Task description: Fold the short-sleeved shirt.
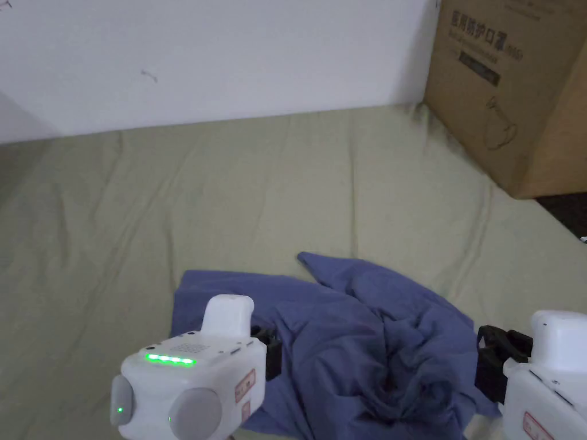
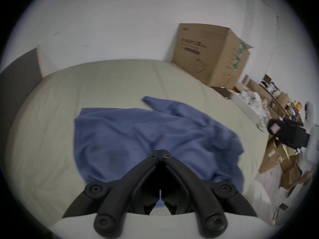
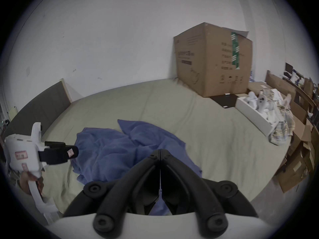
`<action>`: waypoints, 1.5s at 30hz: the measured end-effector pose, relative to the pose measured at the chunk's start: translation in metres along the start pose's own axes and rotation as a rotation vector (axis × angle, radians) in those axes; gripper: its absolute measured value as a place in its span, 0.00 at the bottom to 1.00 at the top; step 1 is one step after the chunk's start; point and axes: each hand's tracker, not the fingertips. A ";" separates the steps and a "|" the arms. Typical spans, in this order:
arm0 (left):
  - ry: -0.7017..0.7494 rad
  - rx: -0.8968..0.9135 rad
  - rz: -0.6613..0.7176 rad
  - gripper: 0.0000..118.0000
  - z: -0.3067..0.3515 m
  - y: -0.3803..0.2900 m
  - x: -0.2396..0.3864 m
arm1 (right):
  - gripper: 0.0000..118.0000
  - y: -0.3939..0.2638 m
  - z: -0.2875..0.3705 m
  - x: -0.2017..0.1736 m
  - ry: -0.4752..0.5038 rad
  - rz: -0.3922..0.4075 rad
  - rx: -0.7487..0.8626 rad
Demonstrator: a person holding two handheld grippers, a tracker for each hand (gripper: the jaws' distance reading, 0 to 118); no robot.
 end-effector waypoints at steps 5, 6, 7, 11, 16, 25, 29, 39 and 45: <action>0.135 -0.008 0.008 0.28 -0.044 0.037 -0.073 | 0.00 0.009 -0.031 -0.012 0.025 0.024 -0.026; 0.170 -0.040 0.001 0.43 -0.058 0.049 -0.086 | 0.00 0.010 -0.037 -0.013 0.033 0.020 -0.032; 0.194 -0.073 -0.002 0.52 -0.075 0.061 -0.098 | 0.00 0.012 -0.043 -0.014 0.039 0.015 -0.036; 0.231 -0.132 0.019 0.55 -0.137 0.092 -0.135 | 0.00 0.016 -0.060 -0.022 0.041 0.037 -0.054; 0.252 -0.248 0.063 0.55 -0.201 0.098 -0.155 | 0.00 0.016 -0.074 -0.026 0.027 0.085 -0.073; 0.340 -0.242 -0.058 0.03 -0.189 0.093 -0.131 | 0.00 0.023 -0.095 -0.015 0.085 0.032 -0.108; 0.295 -0.189 -0.035 0.02 -0.156 0.102 -0.130 | 0.05 0.059 -0.122 -0.005 0.216 0.057 -0.164; 0.217 0.034 -0.033 0.02 -0.032 0.112 -0.111 | 0.80 0.105 -0.285 0.007 0.183 0.193 -0.510; 0.219 0.063 -0.017 0.02 -0.006 0.116 -0.118 | 0.77 0.065 -0.314 -0.010 0.094 0.325 -0.635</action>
